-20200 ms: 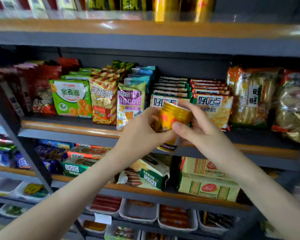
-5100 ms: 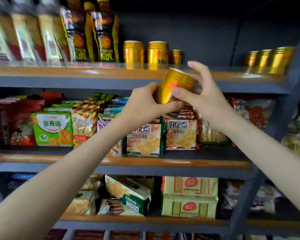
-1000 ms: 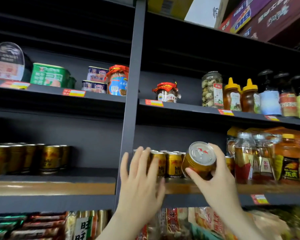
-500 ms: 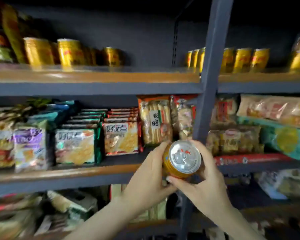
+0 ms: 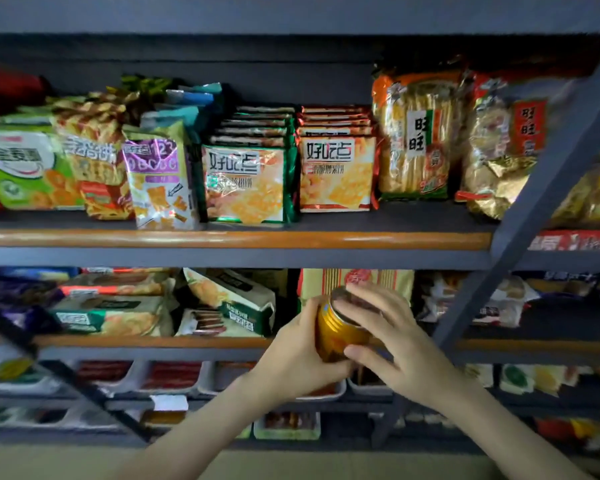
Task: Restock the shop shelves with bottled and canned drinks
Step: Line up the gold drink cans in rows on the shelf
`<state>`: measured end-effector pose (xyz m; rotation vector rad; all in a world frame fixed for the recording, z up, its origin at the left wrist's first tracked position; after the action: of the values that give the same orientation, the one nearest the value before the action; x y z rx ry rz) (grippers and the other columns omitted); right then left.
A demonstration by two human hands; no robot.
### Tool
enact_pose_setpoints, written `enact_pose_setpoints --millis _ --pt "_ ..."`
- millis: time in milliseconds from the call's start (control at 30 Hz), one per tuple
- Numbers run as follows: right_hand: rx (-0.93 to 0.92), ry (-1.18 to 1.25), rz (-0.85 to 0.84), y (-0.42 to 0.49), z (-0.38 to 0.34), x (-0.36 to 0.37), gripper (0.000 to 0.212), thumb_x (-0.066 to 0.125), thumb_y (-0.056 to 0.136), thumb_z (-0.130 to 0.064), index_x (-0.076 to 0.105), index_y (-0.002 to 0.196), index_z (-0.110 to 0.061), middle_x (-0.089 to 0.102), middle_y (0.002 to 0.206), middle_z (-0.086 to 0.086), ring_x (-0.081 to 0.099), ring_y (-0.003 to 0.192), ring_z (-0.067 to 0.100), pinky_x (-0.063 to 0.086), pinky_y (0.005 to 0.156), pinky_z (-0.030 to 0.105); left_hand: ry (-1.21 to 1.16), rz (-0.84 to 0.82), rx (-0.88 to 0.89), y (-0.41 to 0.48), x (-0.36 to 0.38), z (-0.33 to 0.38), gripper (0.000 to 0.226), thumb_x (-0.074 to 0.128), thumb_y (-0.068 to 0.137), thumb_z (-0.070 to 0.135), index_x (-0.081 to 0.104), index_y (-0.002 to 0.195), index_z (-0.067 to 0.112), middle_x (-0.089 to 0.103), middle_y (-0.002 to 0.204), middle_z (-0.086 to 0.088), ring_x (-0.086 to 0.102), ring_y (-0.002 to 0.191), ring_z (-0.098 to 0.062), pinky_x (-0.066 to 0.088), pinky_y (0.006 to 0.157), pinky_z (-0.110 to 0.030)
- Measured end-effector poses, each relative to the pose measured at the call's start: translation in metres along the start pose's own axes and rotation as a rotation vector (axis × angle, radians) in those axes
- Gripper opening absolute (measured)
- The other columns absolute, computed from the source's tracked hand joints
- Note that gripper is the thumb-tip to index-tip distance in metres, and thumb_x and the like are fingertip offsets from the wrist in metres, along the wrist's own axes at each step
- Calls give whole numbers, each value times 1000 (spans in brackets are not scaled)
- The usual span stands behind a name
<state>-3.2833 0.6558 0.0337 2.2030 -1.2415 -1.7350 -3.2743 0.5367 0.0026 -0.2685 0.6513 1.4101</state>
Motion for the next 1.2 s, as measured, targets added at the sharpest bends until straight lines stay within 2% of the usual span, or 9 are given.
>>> enact_pose_setpoints --millis 133,267,467,600,733,867,967,1067,1200 --pt "195 337 -56 1 23 7 46 38 95 -61 30 140 -56 36 141 -32 34 135 -3 35 107 20 -351 -174 -361 -12 7 -18 64 77 67 50 52 120 25 69 104 2 67 91 -5 55 84 -30" --pt "104 342 -141 -1 14 13 48 34 99 -57 28 146 -49 20 155 -19 17 145 7 22 111 13 -793 -301 -537 -22 22 -13 72 66 70 58 56 125 13 70 109 -7 68 97 -22 56 78 -37" --pt "-28 301 -330 3 1 11 76 44 83 -74 15 147 -47 5 158 -21 -2 149 11 8 116 28 -975 -303 -656 -28 26 2 56 60 83 56 58 118 13 72 97 -11 69 88 -27 59 66 -36" --pt "51 420 -304 4 1 21 82 57 74 -76 21 142 -46 21 149 -16 22 142 10 23 115 25 -954 -348 -733 -33 24 6 61 43 87 61 63 105 6 68 89 -21 66 80 -36 60 66 -39" --pt "369 843 -184 1 5 34 66 68 67 -49 46 126 -27 52 123 -2 53 115 9 45 93 25 -812 -448 -733 -33 24 1 94 8 91 70 68 80 -2 67 70 -21 67 59 -27 58 58 -30" --pt "642 1177 -43 -1 9 46 54 66 57 -36 63 109 -21 69 99 -2 64 90 12 50 77 26 -461 -372 -668 -33 9 -13 117 -8 69 81 65 92 -7 67 66 -17 68 62 -25 59 66 -33" --pt "836 1489 66 0 8 50 39 60 67 -27 68 103 -13 73 96 8 68 87 20 54 78 36 -90 -127 -511 -27 -16 -9 110 -5 68 88 63 110 13 71 94 -8 66 90 -17 52 91 -38" --pt "953 1600 86 1 7 51 41 50 76 -33 69 107 -14 72 104 14 70 88 24 53 77 41 231 -6 -179 -18 -19 11 80 36 76 81 38 139 32 55 120 3 52 111 -14 45 96 -33" --pt "1057 1366 -29 -3 11 50 47 35 94 -58 65 112 -27 72 108 6 67 101 21 52 81 39 -23 -7 -240 -10 -7 1 66 66 83 50 39 138 23 61 111 12 58 96 2 46 80 -7"
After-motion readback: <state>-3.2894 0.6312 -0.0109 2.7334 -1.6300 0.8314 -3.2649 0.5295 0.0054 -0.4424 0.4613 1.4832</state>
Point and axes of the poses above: each hand's wrist, its own y-axis towards the middle knuckle, its own x-axis out of the palm, z = x × y, the point moved 8 cm from there along y, towards the middle knuckle
